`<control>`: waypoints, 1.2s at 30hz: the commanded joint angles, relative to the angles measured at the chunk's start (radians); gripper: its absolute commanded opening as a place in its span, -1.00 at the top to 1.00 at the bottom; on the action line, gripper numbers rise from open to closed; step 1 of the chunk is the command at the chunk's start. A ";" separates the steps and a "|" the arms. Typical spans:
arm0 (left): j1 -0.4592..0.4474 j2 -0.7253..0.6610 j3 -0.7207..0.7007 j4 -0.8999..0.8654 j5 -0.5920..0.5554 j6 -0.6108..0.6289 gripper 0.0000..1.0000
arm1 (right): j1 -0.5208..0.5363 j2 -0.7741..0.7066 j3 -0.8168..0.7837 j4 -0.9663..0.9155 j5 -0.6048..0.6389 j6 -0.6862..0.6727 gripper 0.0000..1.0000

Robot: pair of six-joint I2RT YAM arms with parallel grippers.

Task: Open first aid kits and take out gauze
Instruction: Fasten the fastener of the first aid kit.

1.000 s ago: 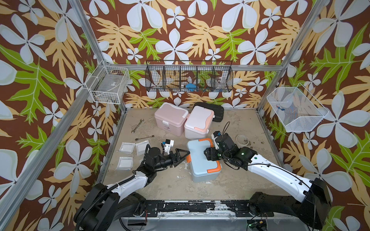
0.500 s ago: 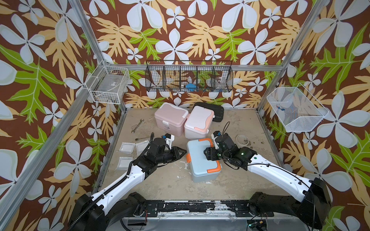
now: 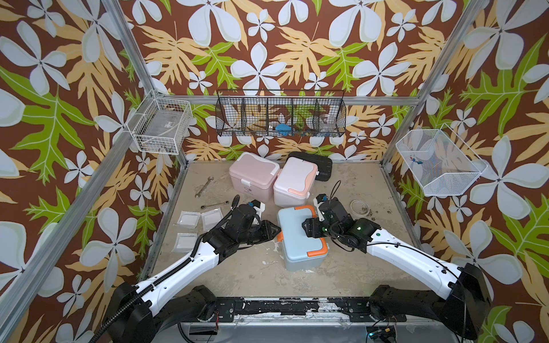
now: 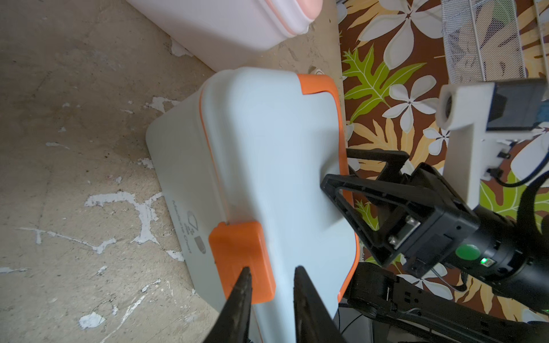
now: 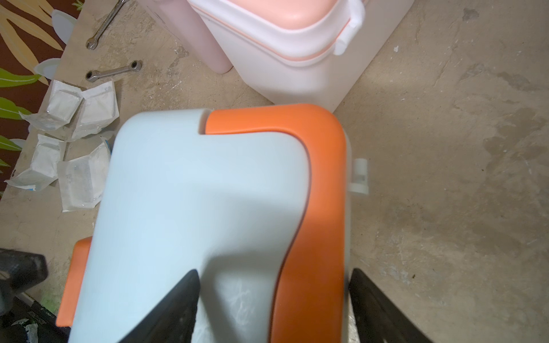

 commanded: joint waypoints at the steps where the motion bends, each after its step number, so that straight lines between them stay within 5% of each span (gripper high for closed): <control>1: -0.018 0.015 0.029 -0.057 -0.059 0.038 0.47 | 0.004 0.019 -0.016 -0.207 -0.028 -0.035 -0.55; 25: -0.066 0.065 0.041 -0.144 -0.155 0.074 0.52 | 0.004 0.017 -0.028 -0.197 -0.033 -0.032 -0.55; 36: -0.067 0.059 0.005 -0.035 -0.084 0.030 0.41 | 0.004 0.016 -0.031 -0.190 -0.043 -0.030 -0.54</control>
